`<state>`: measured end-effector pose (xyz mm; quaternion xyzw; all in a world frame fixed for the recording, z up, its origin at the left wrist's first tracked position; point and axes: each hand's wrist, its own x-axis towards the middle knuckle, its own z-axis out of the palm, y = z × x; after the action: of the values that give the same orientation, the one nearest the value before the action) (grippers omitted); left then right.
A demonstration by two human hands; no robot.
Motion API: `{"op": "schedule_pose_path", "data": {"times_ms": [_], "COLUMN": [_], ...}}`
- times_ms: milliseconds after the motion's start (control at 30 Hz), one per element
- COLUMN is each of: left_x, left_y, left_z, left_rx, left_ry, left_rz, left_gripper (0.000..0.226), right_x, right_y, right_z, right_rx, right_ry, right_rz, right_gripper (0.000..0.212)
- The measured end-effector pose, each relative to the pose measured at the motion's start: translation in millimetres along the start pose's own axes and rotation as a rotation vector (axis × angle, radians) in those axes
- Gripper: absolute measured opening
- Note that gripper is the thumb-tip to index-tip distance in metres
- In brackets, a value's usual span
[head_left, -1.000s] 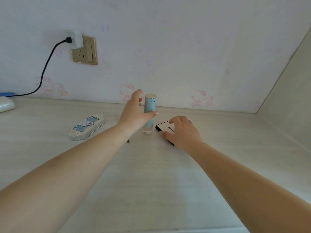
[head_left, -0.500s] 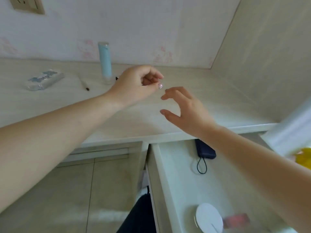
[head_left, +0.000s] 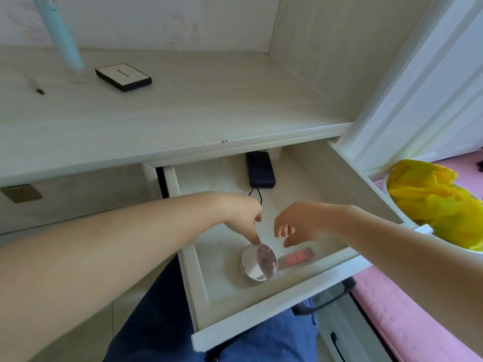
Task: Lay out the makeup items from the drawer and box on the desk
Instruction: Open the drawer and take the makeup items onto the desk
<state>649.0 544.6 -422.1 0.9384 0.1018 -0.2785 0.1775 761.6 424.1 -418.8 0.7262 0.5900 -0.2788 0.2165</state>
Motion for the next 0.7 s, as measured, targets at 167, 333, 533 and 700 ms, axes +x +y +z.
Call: {"op": "schedule_pose_path", "data": {"times_ms": [167,333,533,700], "left_x": [25.9,33.1,46.7,43.6], "left_y": [24.7,39.9,34.6,29.4], "left_z": [38.4,54.8,81.7,75.5], "left_rx": [0.097,0.128,0.300,0.260], "left_ry": [0.006,0.033,0.036,-0.001], "left_rz": [-0.052,0.011,0.067,0.085], "left_gripper": [0.076,0.044,0.039,0.038], "right_x": [2.1,8.8,15.8,14.9], "right_y": [4.3,4.6,2.3,12.5], "right_z": [15.7,30.1,34.5,28.1], "right_rx": [-0.138,-0.074,-0.122,-0.269], "right_ry": [-0.169,-0.110,-0.141,-0.089], "right_rz": [0.002,0.125,0.074,0.005], "right_gripper": [0.045,0.029,0.028,0.026]}}
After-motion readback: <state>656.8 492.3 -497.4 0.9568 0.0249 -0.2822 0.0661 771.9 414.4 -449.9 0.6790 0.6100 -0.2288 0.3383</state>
